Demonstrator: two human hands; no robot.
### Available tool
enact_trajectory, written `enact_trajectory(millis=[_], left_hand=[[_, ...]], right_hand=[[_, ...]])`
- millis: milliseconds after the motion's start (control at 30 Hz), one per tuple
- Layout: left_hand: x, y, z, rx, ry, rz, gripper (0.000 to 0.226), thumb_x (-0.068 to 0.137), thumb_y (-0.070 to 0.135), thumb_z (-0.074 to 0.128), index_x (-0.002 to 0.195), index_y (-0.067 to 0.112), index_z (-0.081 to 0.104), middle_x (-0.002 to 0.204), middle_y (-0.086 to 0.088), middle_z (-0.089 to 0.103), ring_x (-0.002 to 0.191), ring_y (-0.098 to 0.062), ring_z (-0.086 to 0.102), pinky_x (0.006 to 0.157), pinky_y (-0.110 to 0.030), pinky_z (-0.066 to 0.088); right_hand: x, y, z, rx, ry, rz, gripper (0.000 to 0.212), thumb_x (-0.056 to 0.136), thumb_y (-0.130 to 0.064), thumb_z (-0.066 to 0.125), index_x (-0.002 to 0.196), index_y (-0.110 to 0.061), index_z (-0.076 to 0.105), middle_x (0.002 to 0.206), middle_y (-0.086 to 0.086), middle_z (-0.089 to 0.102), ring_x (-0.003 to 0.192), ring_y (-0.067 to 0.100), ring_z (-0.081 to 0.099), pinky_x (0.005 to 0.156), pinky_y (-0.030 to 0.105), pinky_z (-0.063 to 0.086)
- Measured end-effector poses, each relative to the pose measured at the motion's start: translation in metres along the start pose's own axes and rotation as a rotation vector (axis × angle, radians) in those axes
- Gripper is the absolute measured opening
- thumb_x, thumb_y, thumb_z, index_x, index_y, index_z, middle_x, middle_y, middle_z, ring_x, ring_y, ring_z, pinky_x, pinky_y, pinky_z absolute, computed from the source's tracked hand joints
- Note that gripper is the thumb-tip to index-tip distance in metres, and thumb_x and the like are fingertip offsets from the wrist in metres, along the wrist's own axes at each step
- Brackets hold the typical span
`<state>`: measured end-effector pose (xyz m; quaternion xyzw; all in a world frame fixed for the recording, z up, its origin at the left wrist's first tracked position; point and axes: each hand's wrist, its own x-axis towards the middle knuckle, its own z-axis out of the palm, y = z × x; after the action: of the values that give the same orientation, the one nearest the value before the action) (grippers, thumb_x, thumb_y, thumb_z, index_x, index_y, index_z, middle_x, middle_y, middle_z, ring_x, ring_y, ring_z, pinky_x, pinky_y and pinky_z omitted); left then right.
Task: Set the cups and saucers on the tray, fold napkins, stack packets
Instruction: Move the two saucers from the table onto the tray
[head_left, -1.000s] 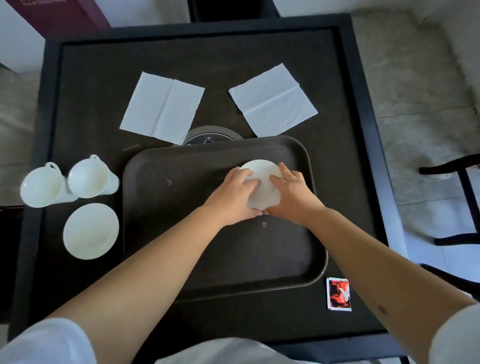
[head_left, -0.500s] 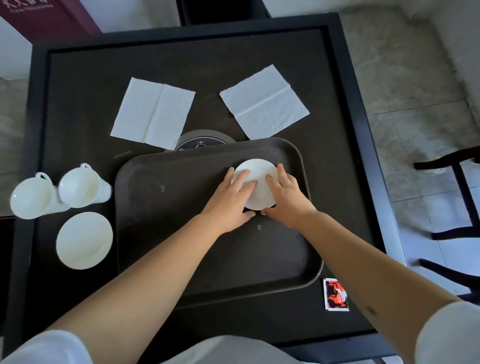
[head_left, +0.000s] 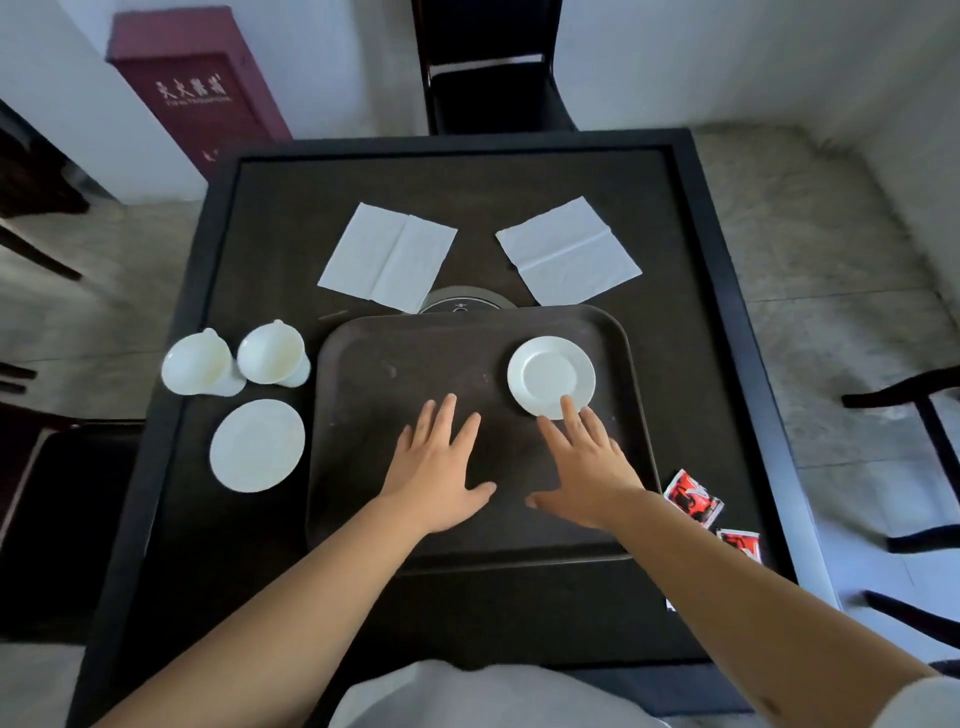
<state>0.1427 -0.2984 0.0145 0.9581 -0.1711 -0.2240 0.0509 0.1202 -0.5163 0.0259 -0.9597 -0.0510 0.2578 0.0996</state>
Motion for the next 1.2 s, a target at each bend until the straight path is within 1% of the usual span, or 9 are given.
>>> enact_trajectory(millis=[167, 300, 533, 700, 800, 933, 1000, 1133, 1200], left_hand=[[-0.046, -0.017, -0.005, -0.020, 0.036, -0.032, 0.093, 0.084, 0.070, 0.046, 0.153, 0.028, 0.001, 0.162, -0.005, -0.017, 0.148, -0.030, -0.015, 0.118, -0.055, 0.009], [-0.075, -0.032, -0.008, -0.024, 0.058, -0.058, 0.091, 0.085, 0.071, 0.044, 0.154, 0.027, 0.004, 0.163, -0.006, -0.015, 0.148, -0.030, -0.015, 0.118, -0.056, 0.009], [-0.123, -0.079, -0.007, -0.078, 0.067, -0.119, 0.088, 0.086, 0.067, 0.046, 0.154, 0.026, 0.008, 0.164, -0.007, -0.006, 0.149, -0.030, -0.008, 0.118, -0.052, 0.009], [-0.151, -0.124, -0.003, -0.073, 0.100, -0.135, 0.084, 0.086, 0.065, 0.047, 0.152, 0.025, 0.014, 0.164, -0.004, 0.004, 0.149, -0.031, 0.001, 0.116, -0.051, 0.014], [-0.159, -0.156, -0.002, -0.088, 0.124, -0.150, 0.083, 0.085, 0.065, 0.046, 0.151, 0.023, 0.019, 0.163, -0.004, 0.009, 0.148, -0.032, 0.006, 0.115, -0.052, 0.019], [-0.160, -0.196, 0.000, -0.116, 0.126, -0.187, 0.078, 0.086, 0.062, 0.049, 0.148, 0.023, 0.024, 0.162, -0.006, 0.012, 0.147, -0.033, 0.010, 0.114, -0.051, 0.022], [-0.157, -0.212, 0.002, -0.109, 0.120, -0.188, 0.078, 0.086, 0.062, 0.050, 0.148, 0.023, 0.024, 0.162, -0.008, 0.013, 0.147, -0.033, 0.012, 0.113, -0.051, 0.024], [-0.144, -0.240, 0.004, -0.103, 0.115, -0.170, 0.078, 0.085, 0.062, 0.053, 0.147, 0.024, 0.026, 0.161, -0.008, 0.015, 0.146, -0.033, 0.015, 0.112, -0.051, 0.029], [-0.133, -0.253, 0.005, -0.110, 0.105, -0.161, 0.078, 0.084, 0.061, 0.055, 0.146, 0.025, 0.026, 0.160, -0.008, 0.015, 0.146, -0.032, 0.016, 0.111, -0.051, 0.030]], right_hand=[[-0.021, -0.037, 0.000, -0.042, -0.015, -0.045, 0.107, 0.074, -0.074, 0.059, 0.153, -0.031, 0.000, 0.161, 0.004, -0.018, 0.147, 0.032, -0.013, 0.115, 0.054, 0.018], [-0.026, -0.068, 0.005, -0.070, -0.009, -0.088, 0.104, 0.076, -0.075, 0.055, 0.153, -0.032, 0.000, 0.162, 0.003, -0.016, 0.148, 0.030, -0.011, 0.116, 0.052, 0.016], [-0.024, -0.128, 0.013, -0.023, 0.022, -0.186, 0.084, 0.084, -0.060, 0.058, 0.151, -0.030, 0.016, 0.163, -0.003, 0.003, 0.148, 0.021, 0.009, 0.110, 0.044, 0.032], [-0.015, -0.184, 0.017, -0.026, 0.004, -0.231, 0.081, 0.086, -0.055, 0.059, 0.151, -0.029, 0.018, 0.162, -0.004, 0.012, 0.145, 0.021, 0.019, 0.107, 0.042, 0.036], [-0.005, -0.216, 0.020, -0.036, -0.009, -0.255, 0.079, 0.087, -0.052, 0.060, 0.151, -0.028, 0.020, 0.161, -0.004, 0.018, 0.144, 0.021, 0.022, 0.108, 0.041, 0.036], [0.013, -0.255, 0.025, -0.032, -0.034, -0.256, 0.075, 0.088, -0.047, 0.060, 0.150, -0.027, 0.023, 0.159, -0.004, 0.022, 0.144, 0.021, 0.024, 0.107, 0.041, 0.037], [0.023, -0.273, 0.027, -0.038, -0.056, -0.254, 0.073, 0.088, -0.047, 0.060, 0.149, -0.026, 0.025, 0.158, -0.004, 0.025, 0.143, 0.022, 0.026, 0.105, 0.041, 0.038], [0.043, -0.300, 0.029, -0.032, -0.070, -0.228, 0.068, 0.086, -0.047, 0.064, 0.143, -0.023, 0.034, 0.149, -0.002, 0.036, 0.135, 0.023, 0.036, 0.098, 0.041, 0.044], [0.055, -0.309, 0.031, -0.040, -0.080, -0.215, 0.068, 0.086, -0.046, 0.064, 0.142, -0.023, 0.034, 0.148, 0.000, 0.036, 0.134, 0.024, 0.037, 0.097, 0.041, 0.045]])
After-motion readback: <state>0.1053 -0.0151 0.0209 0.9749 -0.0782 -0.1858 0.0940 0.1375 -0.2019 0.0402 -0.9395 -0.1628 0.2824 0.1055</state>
